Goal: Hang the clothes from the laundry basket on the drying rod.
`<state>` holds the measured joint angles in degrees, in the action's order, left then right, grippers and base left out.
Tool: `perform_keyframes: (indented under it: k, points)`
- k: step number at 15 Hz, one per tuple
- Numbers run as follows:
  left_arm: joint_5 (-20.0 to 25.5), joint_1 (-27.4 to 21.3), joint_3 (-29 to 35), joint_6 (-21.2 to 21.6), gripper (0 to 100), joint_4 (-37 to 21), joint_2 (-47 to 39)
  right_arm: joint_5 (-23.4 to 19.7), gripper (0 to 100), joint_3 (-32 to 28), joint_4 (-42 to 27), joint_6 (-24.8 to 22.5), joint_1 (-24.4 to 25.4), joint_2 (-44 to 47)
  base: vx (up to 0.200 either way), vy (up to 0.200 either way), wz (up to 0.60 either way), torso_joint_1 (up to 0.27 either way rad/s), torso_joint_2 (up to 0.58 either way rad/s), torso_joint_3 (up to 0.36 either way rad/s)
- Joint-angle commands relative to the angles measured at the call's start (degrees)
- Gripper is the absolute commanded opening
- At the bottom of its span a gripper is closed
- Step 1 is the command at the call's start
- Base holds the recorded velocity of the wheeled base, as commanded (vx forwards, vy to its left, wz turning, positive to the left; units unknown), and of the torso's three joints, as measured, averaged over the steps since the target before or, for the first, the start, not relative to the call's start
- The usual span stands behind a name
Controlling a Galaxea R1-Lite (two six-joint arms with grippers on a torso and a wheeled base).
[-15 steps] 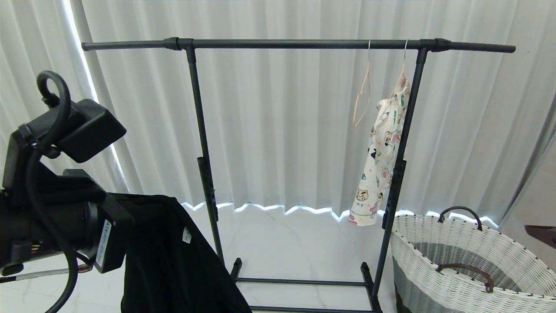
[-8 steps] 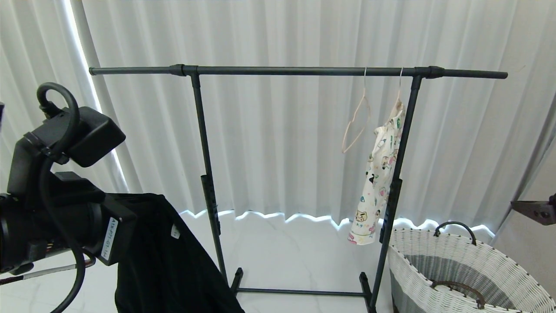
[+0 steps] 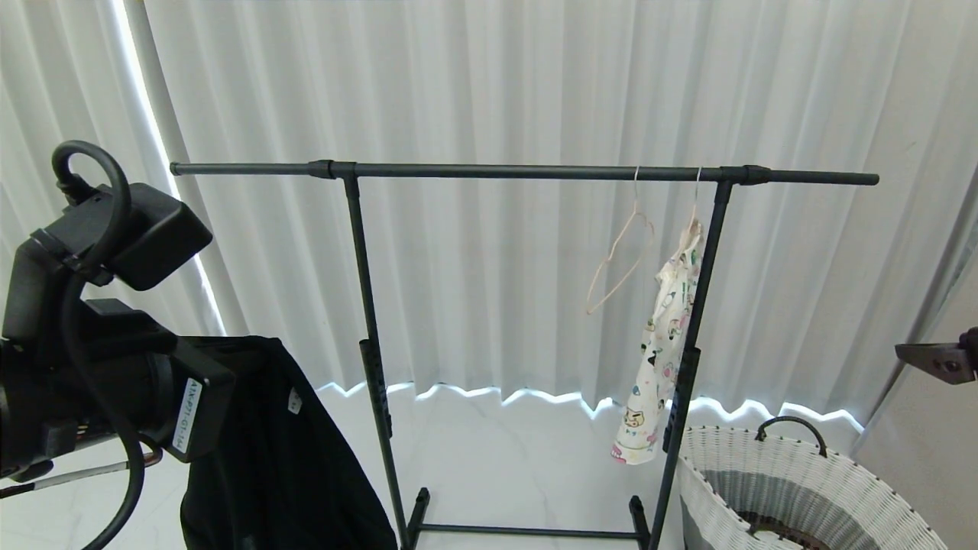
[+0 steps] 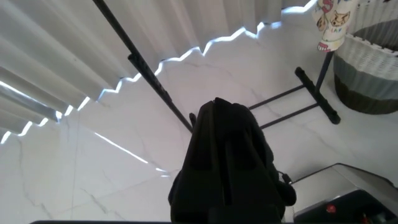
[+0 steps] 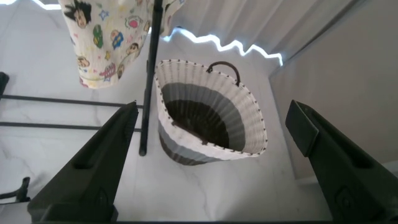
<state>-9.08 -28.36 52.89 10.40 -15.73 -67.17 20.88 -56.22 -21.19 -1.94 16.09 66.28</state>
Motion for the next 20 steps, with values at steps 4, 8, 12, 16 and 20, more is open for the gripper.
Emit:
perform_keyframes:
  k: [4, 8, 12, 16, 20]
  points:
    - [-0.1, 0.0, 0.1, 0.1, 0, 0.0, -0.1, -0.1, 100, 0.1, 0.5, 0.0, 0.0, 0.2, 0.000, 0.000, 0.00, 0.233, -0.52, -0.283]
    - [0.0, 0.0, 0.1, 0.1, 0, 0.0, -0.2, 0.1, 100, 0.5, 0.5, -0.1, 0.0, 0.1, 0.000, 0.000, 0.00, 0.253, -0.54, -0.292]
    - [-0.1, 0.0, 0.3, 0.1, 0, 0.0, -0.4, -1.7, 100, 1.7, 1.6, 0.3, 0.1, -0.5, 0.000, 0.000, 0.00, 0.177, -0.38, -0.201]
    - [-2.9, 0.0, 0.7, 0.1, 0, 0.0, -0.4, -2.2, 100, 2.5, 1.7, 0.0, 0.2, -1.1, 0.000, 0.200, 0.00, 0.027, -0.04, -0.024]
    - [-2.9, 0.0, 0.7, 0.1, 0, 0.0, -0.6, -2.2, 100, 2.5, 2.7, 0.0, 0.2, -1.1, 0.000, 0.200, 0.00, 0.013, 0.00, 0.001]
